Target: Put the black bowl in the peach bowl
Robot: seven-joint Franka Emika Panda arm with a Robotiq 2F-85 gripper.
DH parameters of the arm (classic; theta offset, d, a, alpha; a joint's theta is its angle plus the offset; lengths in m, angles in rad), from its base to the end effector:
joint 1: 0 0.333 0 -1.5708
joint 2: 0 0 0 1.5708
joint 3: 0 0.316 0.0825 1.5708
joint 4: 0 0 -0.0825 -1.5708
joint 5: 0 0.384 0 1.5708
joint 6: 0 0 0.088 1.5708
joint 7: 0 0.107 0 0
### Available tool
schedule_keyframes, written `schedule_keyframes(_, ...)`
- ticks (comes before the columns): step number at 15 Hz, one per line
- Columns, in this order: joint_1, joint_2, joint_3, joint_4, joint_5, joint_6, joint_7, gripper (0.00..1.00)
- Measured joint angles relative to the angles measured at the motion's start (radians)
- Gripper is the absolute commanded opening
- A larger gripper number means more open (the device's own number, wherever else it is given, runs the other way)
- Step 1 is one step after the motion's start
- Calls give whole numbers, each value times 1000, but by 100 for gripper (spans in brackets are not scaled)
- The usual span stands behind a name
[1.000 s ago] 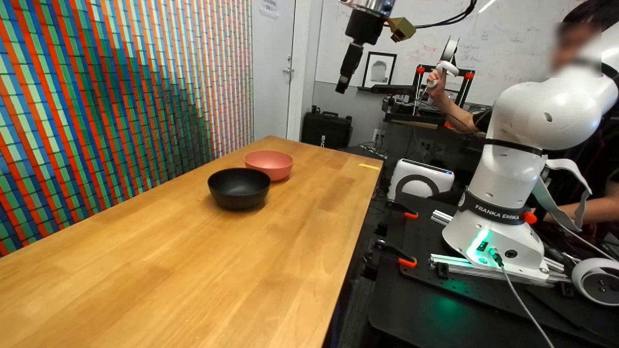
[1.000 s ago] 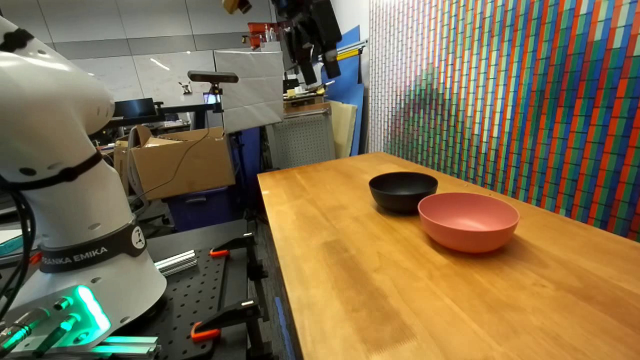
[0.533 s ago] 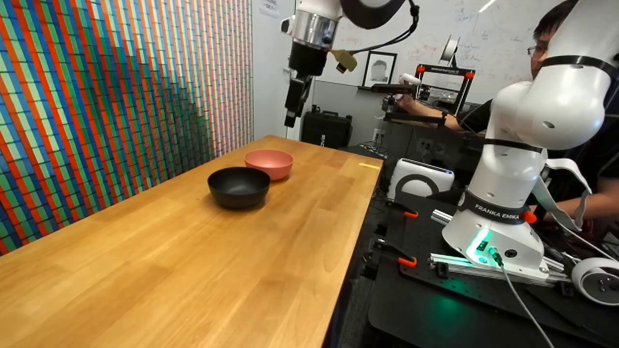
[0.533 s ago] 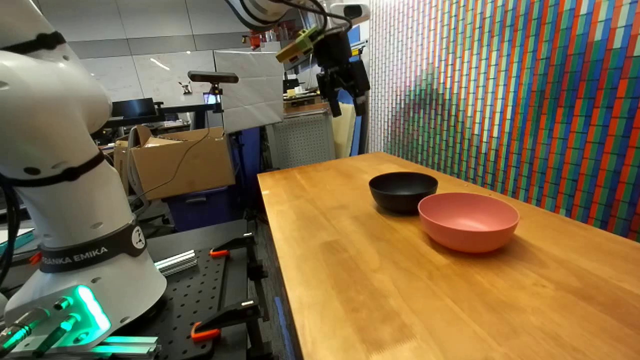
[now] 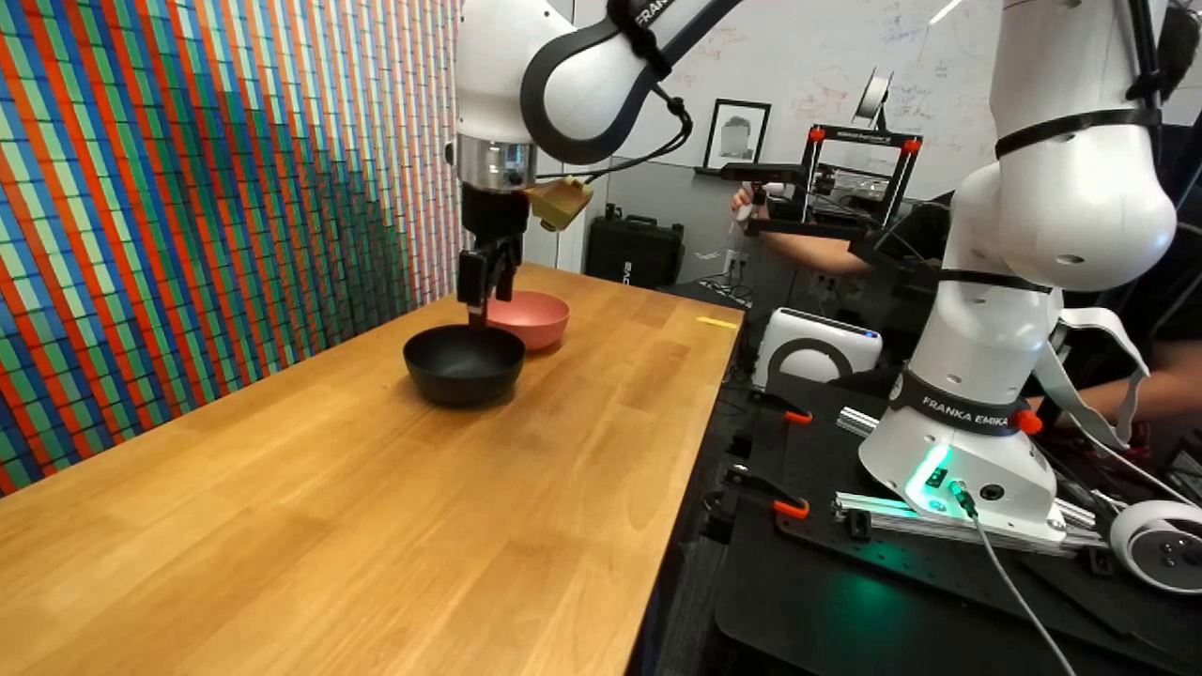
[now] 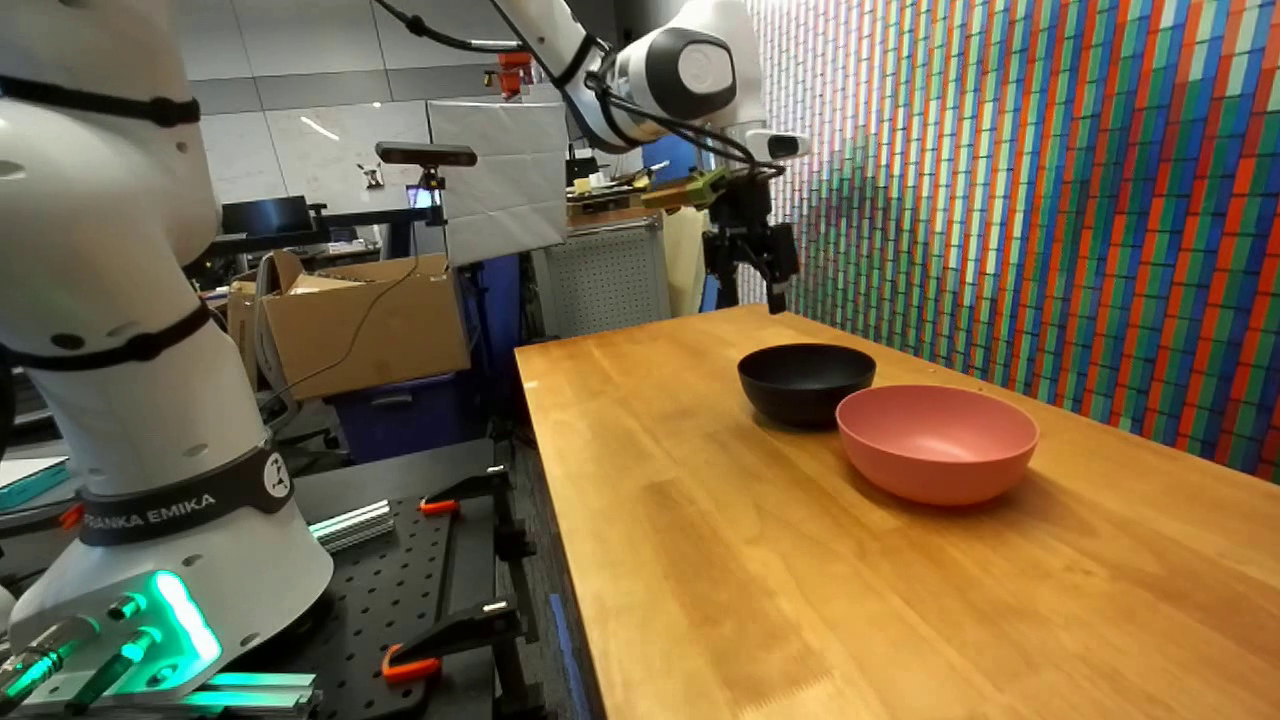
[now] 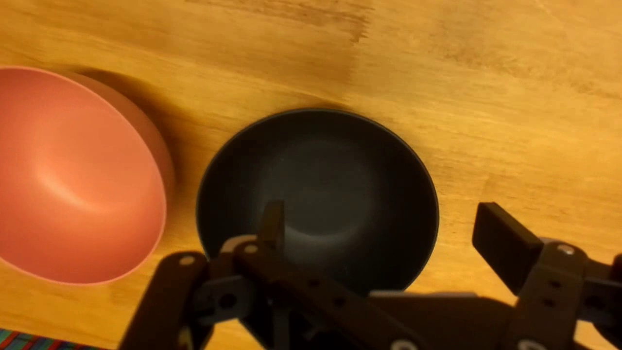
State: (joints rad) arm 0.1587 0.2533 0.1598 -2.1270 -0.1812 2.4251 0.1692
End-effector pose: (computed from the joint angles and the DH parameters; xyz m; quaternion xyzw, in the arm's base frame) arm 0.5482 0.1785 0.2960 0.9893 0.1380 0.0343 0.0340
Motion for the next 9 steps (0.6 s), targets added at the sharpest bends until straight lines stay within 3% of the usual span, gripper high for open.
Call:
schedule_keyframes(3,40,134,-1,109,5,0,32,100)
schedule_keyframes(4,53,172,-1,139,12,0,37,75)
schedule_keyframes(6,79,234,-4,188,13,0,47,65)
schedule_keyframes(9,105,302,-15,234,13,-1,52,40)
